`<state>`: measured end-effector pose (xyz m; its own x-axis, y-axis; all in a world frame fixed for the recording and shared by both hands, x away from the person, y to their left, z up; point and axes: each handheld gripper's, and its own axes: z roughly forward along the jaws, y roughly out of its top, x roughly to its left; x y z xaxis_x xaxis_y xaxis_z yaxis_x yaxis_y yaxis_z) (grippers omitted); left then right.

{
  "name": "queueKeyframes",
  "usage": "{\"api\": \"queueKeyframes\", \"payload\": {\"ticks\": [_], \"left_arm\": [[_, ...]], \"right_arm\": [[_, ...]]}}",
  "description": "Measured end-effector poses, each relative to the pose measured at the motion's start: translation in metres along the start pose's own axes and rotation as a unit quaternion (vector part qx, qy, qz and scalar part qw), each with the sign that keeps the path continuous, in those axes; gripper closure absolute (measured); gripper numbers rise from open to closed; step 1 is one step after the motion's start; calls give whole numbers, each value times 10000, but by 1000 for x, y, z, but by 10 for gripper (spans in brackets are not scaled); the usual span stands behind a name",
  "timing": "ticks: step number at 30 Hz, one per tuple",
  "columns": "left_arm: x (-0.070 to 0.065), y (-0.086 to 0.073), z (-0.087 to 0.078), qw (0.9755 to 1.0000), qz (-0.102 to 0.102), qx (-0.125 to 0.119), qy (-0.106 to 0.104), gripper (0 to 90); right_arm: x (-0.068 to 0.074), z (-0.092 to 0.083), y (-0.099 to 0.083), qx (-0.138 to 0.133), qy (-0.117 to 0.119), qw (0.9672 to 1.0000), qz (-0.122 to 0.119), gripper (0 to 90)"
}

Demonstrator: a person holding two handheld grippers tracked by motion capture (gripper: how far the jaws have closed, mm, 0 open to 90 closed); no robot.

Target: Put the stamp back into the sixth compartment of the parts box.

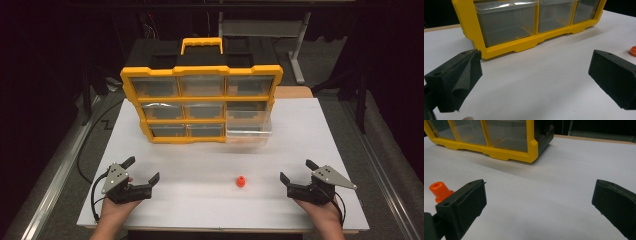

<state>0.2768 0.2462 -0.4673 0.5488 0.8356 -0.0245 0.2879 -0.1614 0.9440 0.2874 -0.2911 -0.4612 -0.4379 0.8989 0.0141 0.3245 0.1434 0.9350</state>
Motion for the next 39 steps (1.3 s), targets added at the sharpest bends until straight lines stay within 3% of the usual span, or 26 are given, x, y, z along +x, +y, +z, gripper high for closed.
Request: {"api": "queueKeyframes", "payload": {"ticks": [28,35,39], "left_arm": [[-2,-1,1,10000,89,-3,8,5],[-3,0,2,9999,114,75,-32,6],[-4,0,3,9999,139,63,-48,5]], "right_arm": [[8,3,4,-44,94,9997,-231,0],[14,12,5,168,219,9991,-319,0],[23,19,7,388,289,9976,-502,0]]}}
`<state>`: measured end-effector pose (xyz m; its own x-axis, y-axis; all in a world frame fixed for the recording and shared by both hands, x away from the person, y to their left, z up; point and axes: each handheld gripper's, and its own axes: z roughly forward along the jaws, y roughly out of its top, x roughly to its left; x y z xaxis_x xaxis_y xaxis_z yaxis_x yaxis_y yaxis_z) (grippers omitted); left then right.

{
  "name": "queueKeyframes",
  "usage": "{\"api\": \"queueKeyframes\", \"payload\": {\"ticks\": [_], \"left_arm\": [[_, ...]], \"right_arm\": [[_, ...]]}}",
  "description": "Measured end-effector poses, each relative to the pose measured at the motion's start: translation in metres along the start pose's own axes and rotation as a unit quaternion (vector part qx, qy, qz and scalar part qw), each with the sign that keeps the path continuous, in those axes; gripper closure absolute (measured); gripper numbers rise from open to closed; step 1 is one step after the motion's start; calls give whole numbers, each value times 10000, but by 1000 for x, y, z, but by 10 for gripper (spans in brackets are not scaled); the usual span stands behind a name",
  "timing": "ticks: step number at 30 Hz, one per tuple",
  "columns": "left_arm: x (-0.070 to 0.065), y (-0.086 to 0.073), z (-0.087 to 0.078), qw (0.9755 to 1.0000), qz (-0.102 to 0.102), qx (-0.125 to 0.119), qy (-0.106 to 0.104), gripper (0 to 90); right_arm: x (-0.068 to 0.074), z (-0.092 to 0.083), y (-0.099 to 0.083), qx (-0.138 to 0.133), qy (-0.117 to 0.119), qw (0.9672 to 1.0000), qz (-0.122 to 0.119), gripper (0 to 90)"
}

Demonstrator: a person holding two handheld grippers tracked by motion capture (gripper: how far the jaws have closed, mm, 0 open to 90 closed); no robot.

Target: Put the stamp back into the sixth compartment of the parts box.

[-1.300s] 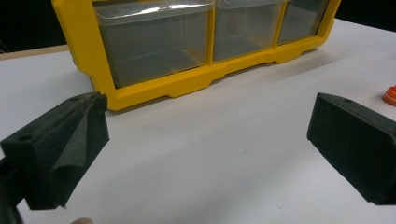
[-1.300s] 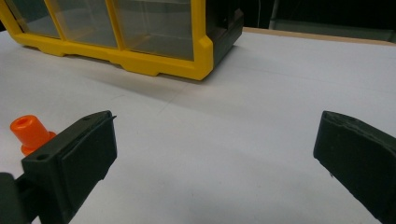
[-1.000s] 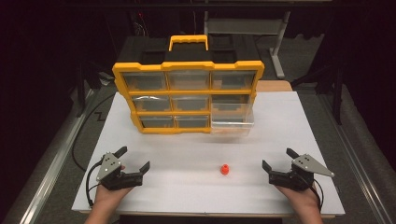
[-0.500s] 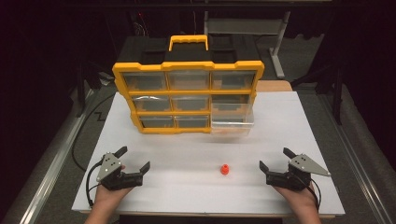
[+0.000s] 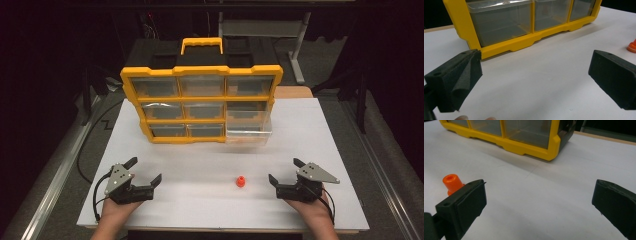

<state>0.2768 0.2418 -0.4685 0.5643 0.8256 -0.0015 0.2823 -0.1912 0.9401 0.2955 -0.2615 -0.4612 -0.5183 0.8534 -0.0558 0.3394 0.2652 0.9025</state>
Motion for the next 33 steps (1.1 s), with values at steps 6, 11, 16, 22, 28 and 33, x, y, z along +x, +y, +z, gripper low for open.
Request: {"api": "queueKeyframes", "payload": {"ticks": [6,11,16,22,28,33], "left_arm": [[0,0,0,10000,26,12,-14,4],[-1,0,0,10000,63,-9,-21,5],[-3,0,1,9999,145,-72,-47,5],[-3,0,1,9999,138,-53,-67,4],[-3,0,1,9999,129,-53,-58,4],[-3,0,1,9998,140,-84,-66,4]], "right_arm": [[7,7,1,266,168,9995,-104,0],[11,10,1,399,281,9987,-127,0],[15,13,1,552,456,9973,-172,0],[25,18,5,533,623,9965,-173,0],[37,24,10,492,805,9953,-212,0],[47,28,13,495,980,9937,-207,0]]}}
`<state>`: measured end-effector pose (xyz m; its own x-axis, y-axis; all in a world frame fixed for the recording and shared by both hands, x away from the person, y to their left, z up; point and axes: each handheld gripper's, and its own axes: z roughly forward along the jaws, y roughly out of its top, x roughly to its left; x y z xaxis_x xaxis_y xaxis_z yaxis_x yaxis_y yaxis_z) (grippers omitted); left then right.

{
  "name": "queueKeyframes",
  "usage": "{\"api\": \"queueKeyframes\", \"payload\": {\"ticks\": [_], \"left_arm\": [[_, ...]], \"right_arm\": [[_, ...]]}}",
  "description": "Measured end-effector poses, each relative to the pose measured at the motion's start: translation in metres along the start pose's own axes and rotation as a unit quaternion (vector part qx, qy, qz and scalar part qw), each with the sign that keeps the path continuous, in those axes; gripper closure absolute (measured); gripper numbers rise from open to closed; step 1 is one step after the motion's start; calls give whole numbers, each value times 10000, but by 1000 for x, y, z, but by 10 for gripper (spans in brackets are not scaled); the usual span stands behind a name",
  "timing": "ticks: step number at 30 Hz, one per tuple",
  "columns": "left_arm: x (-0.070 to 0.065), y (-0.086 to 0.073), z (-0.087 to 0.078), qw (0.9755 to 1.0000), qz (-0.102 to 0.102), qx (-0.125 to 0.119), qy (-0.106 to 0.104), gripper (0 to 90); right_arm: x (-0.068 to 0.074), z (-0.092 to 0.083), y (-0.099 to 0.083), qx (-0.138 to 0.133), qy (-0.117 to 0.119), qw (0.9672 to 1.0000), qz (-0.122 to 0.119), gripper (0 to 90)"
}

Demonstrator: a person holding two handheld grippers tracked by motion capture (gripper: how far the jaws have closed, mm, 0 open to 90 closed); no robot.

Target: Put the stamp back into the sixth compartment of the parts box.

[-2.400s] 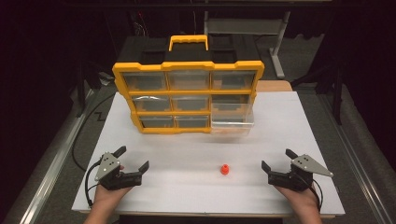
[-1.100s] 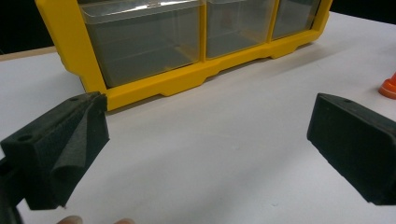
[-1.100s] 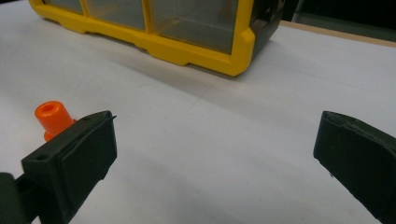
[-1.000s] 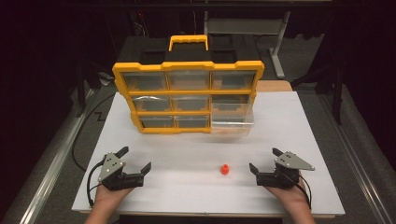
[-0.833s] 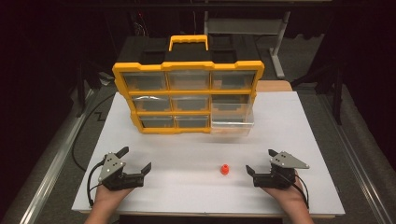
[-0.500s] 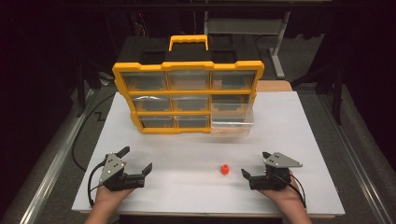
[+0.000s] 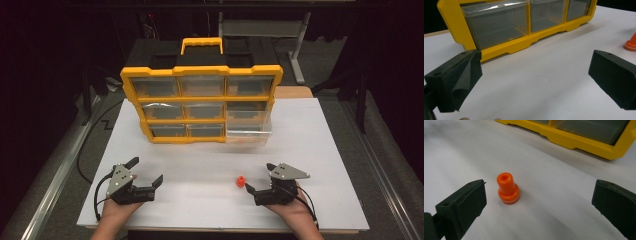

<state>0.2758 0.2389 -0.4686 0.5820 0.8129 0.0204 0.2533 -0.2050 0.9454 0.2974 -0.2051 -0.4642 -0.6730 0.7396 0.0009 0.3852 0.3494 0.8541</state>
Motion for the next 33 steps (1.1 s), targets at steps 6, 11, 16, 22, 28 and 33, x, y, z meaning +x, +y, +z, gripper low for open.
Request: {"api": "queueKeyframes", "payload": {"ticks": [6,11,16,22,28,33], "left_arm": [[-1,1,0,10000,42,18,-19,5],[-2,1,-1,10000,43,13,-66,4],[-2,1,0,10000,-4,-15,-39,4],[-2,1,-1,10000,8,-26,-49,4],[-1,1,-1,10000,9,-41,-72,5],[-3,2,-1,9999,50,-62,-98,4]], "right_arm": [[9,3,5,-110,130,9999,-8,26],[12,8,10,-131,177,9997,-44,69],[15,14,17,-124,232,9996,-126,150],[11,25,26,-38,293,9995,-144,227],[15,26,22,61,410,9989,-197,395],[15,23,15,109,462,9988,-142,488]]}}
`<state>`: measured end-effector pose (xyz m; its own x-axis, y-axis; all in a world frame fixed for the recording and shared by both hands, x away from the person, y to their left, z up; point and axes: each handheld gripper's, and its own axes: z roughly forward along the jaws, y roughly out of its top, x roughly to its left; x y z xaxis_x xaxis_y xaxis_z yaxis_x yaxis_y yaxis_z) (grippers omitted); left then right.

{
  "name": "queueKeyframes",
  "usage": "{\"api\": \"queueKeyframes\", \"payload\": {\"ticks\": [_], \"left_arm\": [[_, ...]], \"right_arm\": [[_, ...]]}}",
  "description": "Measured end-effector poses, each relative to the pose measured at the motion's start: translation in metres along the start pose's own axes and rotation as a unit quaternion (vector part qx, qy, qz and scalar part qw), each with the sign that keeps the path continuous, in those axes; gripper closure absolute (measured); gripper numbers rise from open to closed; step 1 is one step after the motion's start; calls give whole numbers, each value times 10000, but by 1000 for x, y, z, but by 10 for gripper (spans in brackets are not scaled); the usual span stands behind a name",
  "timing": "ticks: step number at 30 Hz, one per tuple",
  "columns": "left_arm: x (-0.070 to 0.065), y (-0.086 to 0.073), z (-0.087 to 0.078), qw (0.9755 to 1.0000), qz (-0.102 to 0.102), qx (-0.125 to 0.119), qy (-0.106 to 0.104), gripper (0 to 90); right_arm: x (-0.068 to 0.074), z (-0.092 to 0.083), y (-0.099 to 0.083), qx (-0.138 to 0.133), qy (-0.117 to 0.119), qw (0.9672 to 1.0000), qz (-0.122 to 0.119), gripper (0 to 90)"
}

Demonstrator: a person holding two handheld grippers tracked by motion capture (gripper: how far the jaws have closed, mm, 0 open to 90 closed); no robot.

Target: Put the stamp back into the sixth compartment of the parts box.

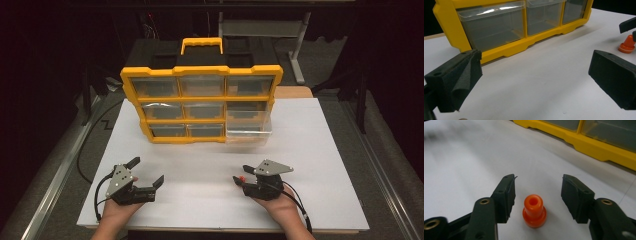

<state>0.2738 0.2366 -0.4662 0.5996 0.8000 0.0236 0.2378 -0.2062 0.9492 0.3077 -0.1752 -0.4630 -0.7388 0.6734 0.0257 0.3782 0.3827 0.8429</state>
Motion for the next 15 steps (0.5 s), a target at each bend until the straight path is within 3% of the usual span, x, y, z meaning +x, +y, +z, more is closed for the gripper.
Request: {"api": "queueKeyframes", "payload": {"ticks": [4,15], "left_arm": [[0,0,0,10000,10,2,-15,5],[0,0,0,10000,21,7,-44,5]], "right_arm": [[0,-1,-4,88,45,10000,-1,564],[4,0,-9,195,-40,9996,-211,674]]}}
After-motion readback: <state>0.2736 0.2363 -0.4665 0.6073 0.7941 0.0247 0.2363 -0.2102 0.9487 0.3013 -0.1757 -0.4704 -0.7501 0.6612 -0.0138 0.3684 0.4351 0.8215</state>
